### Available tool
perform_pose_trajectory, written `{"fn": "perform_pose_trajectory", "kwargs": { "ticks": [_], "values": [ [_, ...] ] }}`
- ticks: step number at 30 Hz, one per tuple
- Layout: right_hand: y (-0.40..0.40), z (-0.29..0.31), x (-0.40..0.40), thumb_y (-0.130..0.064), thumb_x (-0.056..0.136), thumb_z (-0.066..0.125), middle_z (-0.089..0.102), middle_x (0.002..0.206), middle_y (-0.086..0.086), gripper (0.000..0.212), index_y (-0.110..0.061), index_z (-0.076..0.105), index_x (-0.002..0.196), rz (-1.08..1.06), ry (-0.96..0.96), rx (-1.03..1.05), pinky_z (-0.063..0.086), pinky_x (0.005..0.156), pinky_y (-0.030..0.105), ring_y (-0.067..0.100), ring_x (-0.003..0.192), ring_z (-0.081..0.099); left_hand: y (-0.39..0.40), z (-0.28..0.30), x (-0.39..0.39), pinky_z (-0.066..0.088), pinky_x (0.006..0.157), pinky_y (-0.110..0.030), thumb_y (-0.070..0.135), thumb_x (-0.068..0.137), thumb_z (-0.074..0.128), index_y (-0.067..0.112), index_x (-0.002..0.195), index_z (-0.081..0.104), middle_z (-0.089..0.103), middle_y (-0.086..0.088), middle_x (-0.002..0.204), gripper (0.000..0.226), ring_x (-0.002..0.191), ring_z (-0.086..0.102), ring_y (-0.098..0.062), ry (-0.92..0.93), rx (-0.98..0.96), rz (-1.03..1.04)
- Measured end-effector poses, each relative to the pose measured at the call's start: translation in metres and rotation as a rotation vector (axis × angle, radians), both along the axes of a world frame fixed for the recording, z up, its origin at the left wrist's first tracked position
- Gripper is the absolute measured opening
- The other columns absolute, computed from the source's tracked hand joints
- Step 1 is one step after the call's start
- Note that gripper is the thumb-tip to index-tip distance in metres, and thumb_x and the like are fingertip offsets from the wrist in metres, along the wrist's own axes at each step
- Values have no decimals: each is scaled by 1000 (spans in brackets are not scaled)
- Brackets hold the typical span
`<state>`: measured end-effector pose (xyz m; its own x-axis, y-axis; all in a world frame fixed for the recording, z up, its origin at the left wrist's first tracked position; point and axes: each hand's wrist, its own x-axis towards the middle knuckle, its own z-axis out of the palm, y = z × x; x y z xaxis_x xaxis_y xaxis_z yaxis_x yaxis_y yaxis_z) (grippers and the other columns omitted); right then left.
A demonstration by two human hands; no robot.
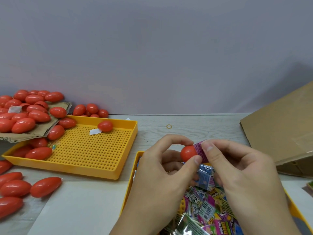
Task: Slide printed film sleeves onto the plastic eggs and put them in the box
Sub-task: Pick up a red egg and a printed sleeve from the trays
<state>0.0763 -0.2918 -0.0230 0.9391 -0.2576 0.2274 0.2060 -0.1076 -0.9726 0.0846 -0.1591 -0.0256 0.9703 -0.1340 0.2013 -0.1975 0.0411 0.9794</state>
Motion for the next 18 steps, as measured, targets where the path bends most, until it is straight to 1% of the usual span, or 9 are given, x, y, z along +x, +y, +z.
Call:
{"fn": "perform_pose_trajectory", "kwargs": {
  "ticks": [2,4,6,7,9,11,13,15,18],
  "values": [
    [0,-1,0,-55,60,63,70,62,-9,26,-46,75,81,6,-12,-27,43,48,10,1,52,59,0,0,0,56,57,-25,7,84,75,28,89,70,72,-10,73,22,59,69,-18,1,4,2],
    [0,-2,0,-53,62,64,74,72,-10,23,-47,74,81,1,-20,-45,52,57,16,2,65,67,0,-1,1,57,58,-27,9,84,77,29,90,70,72,-10,73,22,59,69,-20,-8,11,5],
    [-1,-2,0,-54,61,63,74,75,-12,24,-49,73,82,-14,-27,-71,56,62,22,6,74,70,0,-1,0,59,58,-36,18,80,76,33,94,71,72,-10,73,21,60,68,-27,-24,27,10],
    [0,-2,0,-54,61,63,74,75,-12,24,-48,74,82,-21,-34,-84,57,62,23,8,75,70,-1,-2,0,60,61,-42,22,77,73,35,97,72,72,-10,74,24,63,68,-31,-33,39,15],
    [0,-2,-1,-53,62,64,74,76,-9,24,-46,74,83,-26,-58,-99,57,63,26,11,75,70,-2,-2,-1,60,66,-47,24,77,70,35,98,73,73,-8,76,24,66,69,-32,-51,52,23],
    [1,-2,-1,-52,64,66,73,77,-7,23,-43,75,83,-27,-85,-122,57,62,26,13,75,70,-2,-2,-1,60,63,-44,23,79,70,32,95,74,74,-7,76,18,66,69,-30,-63,60,27],
    [3,-2,-3,-52,71,71,71,80,-5,18,-43,74,86,-30,-119,-169,57,56,28,17,70,67,-1,-3,0,58,58,-33,19,83,73,29,94,74,74,-9,77,15,63,69,-26,-71,42,33],
    [4,-5,-3,-46,82,73,65,85,-9,9,-40,74,88,-41,-158,-260,49,51,22,17,61,60,0,-3,2,56,57,-24,12,87,74,29,93,74,74,-9,77,18,61,70,-20,-66,6,54],
    [8,-9,-3,-29,75,65,55,91,-17,25,-36,69,98,-124,-213,-578,39,65,1,1,76,57,1,-3,3,55,56,-21,7,87,71,30,91,73,75,-7,78,24,59,69,-15,-51,-31,92]
  ]
}}
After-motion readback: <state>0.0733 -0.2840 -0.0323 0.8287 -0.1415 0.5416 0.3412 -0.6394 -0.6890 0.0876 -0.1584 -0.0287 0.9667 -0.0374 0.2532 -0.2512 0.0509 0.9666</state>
